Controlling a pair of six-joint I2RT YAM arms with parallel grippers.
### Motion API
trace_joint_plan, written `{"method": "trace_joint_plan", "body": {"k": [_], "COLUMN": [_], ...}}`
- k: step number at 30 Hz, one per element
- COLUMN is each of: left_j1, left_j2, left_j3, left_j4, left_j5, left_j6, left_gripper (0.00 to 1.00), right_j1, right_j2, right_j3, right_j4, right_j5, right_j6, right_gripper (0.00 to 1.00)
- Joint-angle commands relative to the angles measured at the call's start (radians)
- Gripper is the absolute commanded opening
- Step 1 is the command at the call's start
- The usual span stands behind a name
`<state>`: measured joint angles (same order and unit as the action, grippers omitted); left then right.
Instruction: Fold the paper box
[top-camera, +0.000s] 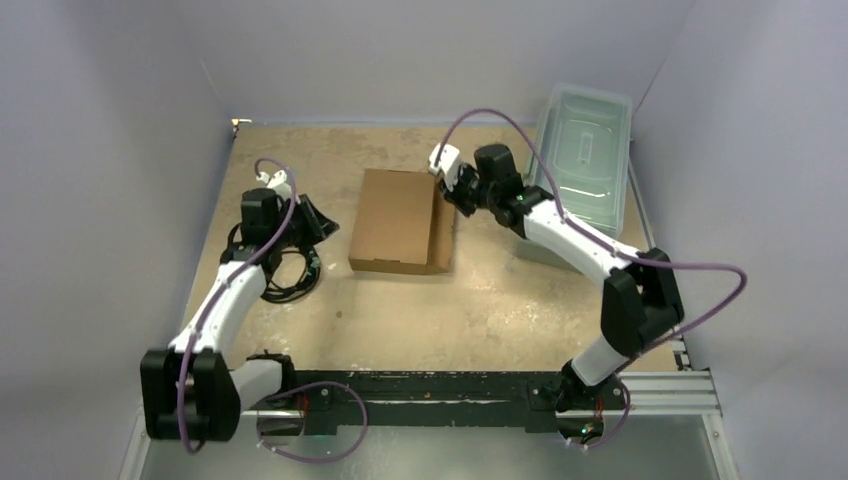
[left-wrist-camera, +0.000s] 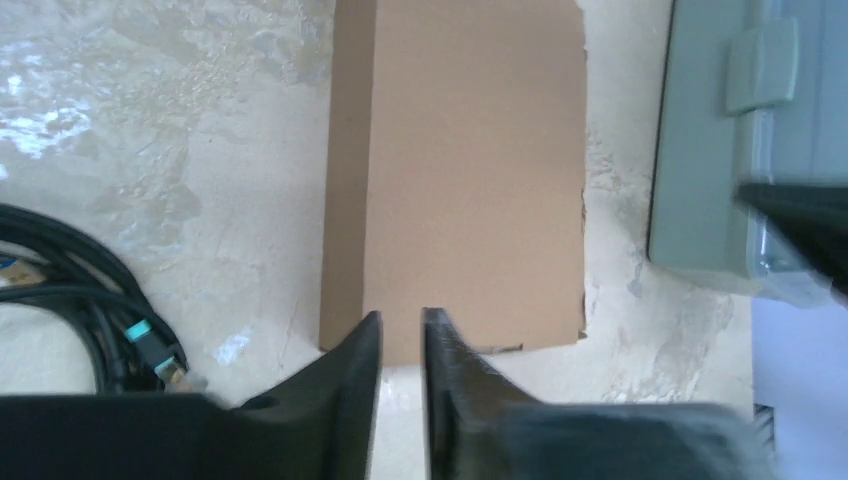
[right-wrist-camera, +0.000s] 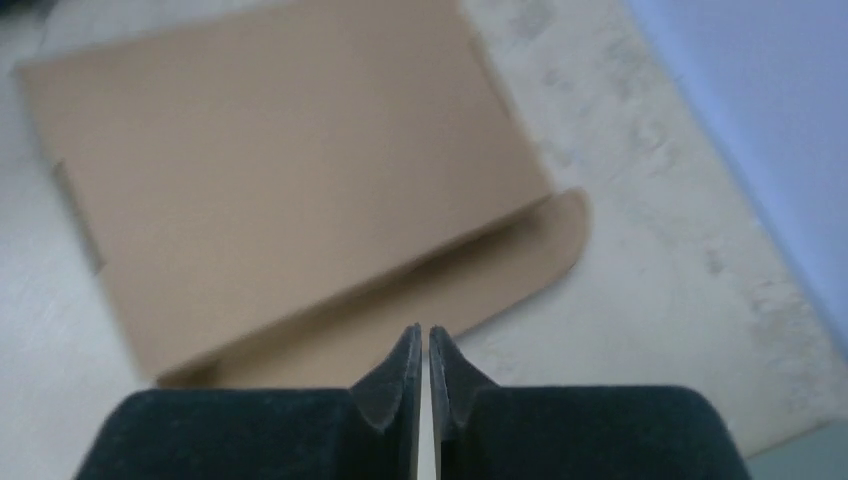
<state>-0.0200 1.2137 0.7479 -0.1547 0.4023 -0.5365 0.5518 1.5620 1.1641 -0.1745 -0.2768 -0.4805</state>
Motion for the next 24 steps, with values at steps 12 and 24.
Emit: {"method": "trace_joint_plan", "body": {"k": [12,24], "left_j1": [-0.057,-0.063], "left_j2": [-0.157,-0.022], "left_j3": [-0.233,-0.100], "left_j4": [-0.062,-0.076], "left_j5": [0.002,-0.179], "left_j6": [-0.221,-0.198], "left_gripper": [0.00,0.00], "right_j1": [-0.113,-0.117], "right_j2": [0.704,0.836], "right_j3": [0.867,0.966], "right_j4": [-0.113,-0.270], "right_j5": [0.084,-0.150], "right_j6": [0.142,0.056], "right_gripper": [0.04,0.03]}}
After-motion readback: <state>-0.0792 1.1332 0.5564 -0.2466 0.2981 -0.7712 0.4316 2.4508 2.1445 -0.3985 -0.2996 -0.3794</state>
